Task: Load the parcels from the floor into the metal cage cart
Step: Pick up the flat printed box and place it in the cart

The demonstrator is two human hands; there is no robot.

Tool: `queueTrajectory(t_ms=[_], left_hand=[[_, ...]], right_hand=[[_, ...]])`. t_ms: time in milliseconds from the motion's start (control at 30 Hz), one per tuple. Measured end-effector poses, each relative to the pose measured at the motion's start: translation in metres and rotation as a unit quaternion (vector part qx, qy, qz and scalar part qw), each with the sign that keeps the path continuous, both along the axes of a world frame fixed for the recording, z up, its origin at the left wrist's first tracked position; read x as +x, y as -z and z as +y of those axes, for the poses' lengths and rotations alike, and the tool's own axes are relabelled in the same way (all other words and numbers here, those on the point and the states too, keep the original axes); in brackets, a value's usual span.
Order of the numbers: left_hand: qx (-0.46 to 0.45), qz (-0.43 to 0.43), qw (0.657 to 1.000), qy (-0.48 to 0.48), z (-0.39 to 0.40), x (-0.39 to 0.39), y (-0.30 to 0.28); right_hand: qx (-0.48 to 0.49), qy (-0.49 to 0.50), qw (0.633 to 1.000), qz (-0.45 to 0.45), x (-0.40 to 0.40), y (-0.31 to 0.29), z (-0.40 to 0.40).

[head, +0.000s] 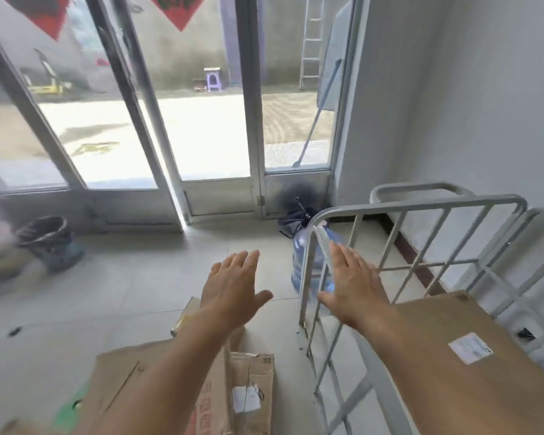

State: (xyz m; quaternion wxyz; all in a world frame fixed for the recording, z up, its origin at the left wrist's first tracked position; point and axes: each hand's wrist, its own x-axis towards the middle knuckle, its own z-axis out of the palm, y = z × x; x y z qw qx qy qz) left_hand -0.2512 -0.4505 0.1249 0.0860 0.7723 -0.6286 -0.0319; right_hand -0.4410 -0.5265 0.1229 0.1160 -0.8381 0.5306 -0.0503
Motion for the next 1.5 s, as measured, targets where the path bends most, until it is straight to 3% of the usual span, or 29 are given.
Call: queueTrajectory(t_ms=[333,500,567,900,1167,1500], left_hand=[[0.067,0.032,0.978,-0.197,0.183,0.151,0.041],[0.102,0.059,0.957,-0.264,0.273,0.204,0.08],[0.153,0.099,0.933,-0.311,0.317,0.233,0.112],[0.17,0.177,0.899,-0.363,0.325,0.263,0.172],[0.216,0.229,0.851,-0.419,0.284,0.314,0.253],[0.231,0.274,0.823,-0.441,0.25,0.356,0.382]], right_hand=[[0.044,-0.165,0.985,0.023,0.177,0.044,0.118],[0.072,-0.21,0.974,0.049,0.237,0.089,0.178],[0.124,-0.234,0.961,0.081,0.276,0.13,0.21],[0.178,-0.176,0.963,0.098,0.295,0.189,0.195],[0.246,-0.105,0.959,0.094,0.318,0.267,0.143],[0.279,-0.035,0.957,0.073,0.335,0.384,0.106]])
